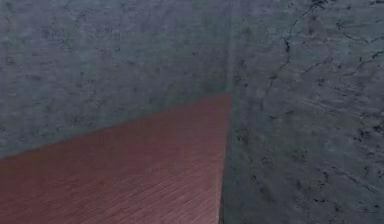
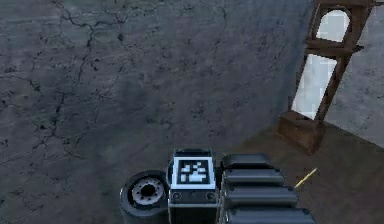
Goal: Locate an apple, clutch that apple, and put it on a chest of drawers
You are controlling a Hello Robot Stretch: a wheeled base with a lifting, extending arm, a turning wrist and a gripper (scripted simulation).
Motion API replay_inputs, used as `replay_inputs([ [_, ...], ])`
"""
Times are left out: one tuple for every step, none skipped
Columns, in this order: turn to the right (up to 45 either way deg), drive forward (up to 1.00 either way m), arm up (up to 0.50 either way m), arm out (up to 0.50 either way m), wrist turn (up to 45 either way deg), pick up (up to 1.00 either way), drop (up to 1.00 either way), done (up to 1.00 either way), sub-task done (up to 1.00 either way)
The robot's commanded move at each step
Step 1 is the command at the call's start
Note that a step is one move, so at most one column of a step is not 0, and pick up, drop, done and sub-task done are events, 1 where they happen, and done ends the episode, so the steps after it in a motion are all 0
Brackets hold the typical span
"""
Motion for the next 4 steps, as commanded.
replay_inputs([
  [-45.0, 0.0, 0.0, 0.0, 0.0, 0.0, 0.0, 0.0, 0.0],
  [-33.0, 0.0, 0.0, 0.0, 0.0, 0.0, 0.0, 0.0, 0.0],
  [45.0, 0.0, 0.0, 0.0, 0.0, 0.0, 0.0, 0.0, 0.0],
  [45.0, 0.0, 0.0, 0.0, 0.0, 0.0, 0.0, 0.0, 0.0],
])
